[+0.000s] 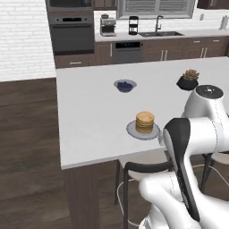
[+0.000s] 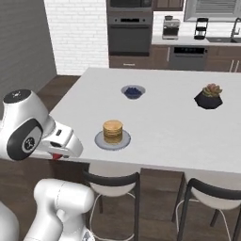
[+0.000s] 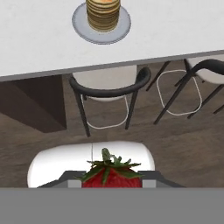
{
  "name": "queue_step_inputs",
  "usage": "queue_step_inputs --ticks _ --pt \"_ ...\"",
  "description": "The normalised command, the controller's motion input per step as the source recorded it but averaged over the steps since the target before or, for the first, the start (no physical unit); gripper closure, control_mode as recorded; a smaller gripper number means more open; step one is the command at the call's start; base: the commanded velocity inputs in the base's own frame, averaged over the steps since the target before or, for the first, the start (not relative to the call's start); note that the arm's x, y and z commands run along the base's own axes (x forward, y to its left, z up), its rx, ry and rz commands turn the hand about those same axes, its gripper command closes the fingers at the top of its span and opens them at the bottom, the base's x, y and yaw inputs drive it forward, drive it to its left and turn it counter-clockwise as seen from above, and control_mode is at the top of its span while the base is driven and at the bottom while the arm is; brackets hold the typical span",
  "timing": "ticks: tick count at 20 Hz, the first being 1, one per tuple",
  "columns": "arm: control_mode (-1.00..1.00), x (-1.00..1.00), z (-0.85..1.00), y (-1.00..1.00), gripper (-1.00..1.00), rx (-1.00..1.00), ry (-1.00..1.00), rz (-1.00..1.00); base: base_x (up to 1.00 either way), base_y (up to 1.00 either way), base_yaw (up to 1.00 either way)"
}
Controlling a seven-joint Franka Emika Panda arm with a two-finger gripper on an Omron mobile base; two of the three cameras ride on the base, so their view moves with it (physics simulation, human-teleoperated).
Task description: Take the strawberry from the fridge and place it on top of the pancake, located on the dining counter.
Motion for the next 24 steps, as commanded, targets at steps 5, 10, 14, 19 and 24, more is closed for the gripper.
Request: queue_step_inputs --ticks 5,10,14,19,24 --pt "1.00 0.00 0.00 0.00 1.00 0.00 0.00 0.00 0.64 0.09 -0.06" --pt "1.00 0.00 0.00 0.00 1.00 0.00 0.00 0.00 0.61 0.02 -0.04" --pt "1.00 0.00 0.00 0.00 1.00 0.00 0.00 0.00 0.64 0.01 -0.03" --pt "1.00 0.00 0.00 0.00 1.00 0.00 0.00 0.00 0.31 0.00 0.00" --pt "-1.00 0.09 0.00 0.00 1.00 0.00 0.00 0.00 0.12 0.00 0.00"
